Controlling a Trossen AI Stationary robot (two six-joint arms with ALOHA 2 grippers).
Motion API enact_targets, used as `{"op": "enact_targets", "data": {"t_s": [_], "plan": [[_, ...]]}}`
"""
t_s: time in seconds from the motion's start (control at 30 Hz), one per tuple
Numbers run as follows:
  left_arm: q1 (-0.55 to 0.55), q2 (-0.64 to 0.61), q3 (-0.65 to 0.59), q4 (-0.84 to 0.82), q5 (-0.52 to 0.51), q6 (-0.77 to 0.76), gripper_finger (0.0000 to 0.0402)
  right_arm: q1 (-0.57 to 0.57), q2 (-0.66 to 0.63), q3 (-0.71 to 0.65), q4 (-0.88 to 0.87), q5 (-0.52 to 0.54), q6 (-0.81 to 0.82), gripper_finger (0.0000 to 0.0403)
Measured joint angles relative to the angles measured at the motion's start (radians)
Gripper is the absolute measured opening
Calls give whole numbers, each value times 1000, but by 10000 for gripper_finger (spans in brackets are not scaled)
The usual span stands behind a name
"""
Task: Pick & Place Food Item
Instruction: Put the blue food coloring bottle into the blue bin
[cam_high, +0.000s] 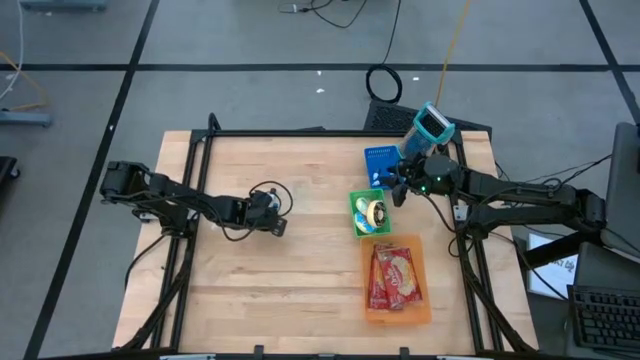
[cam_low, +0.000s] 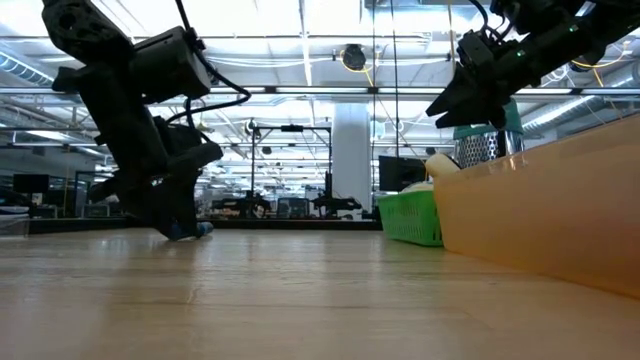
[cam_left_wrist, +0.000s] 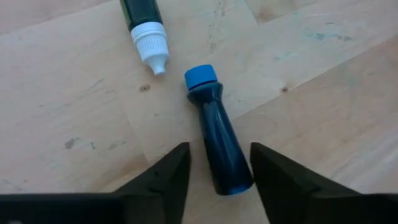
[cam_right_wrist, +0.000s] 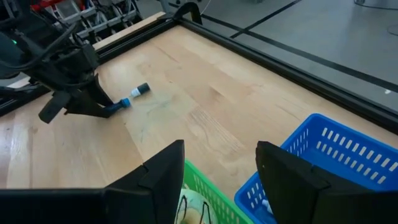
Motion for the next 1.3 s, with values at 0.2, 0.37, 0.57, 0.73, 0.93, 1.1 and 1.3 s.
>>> {"op": "enact_targets", "data": {"t_s": [0.2, 0.37, 0.57, 0.73, 0.93, 1.1, 1.3], "plan": [[-1, 2, -1, 0, -22, 64, 102, 4, 0, 0, 20, -2, 0, 187], [-1, 2, -1, 23, -39, 186, 74, 38, 0, 0, 46, -3, -12, 187], [-5, -26, -4, 154, -8, 371, 64, 104, 12, 0, 107, -4, -51, 187], [-23, -51, -3, 381, 51, 544, 63, 173, 64, 0, 191, -4, -64, 187], [-56, -53, -3, 691, 115, 735, 63, 255, 208, 0, 386, -7, -83, 187], [-68, -53, -2, 836, 114, 845, 63, 311, 353, 0, 585, -8, -211, 187], [-70, -53, -2, 857, 113, 859, 62, 345, 504, -1, 812, -72, -253, 187]]}}
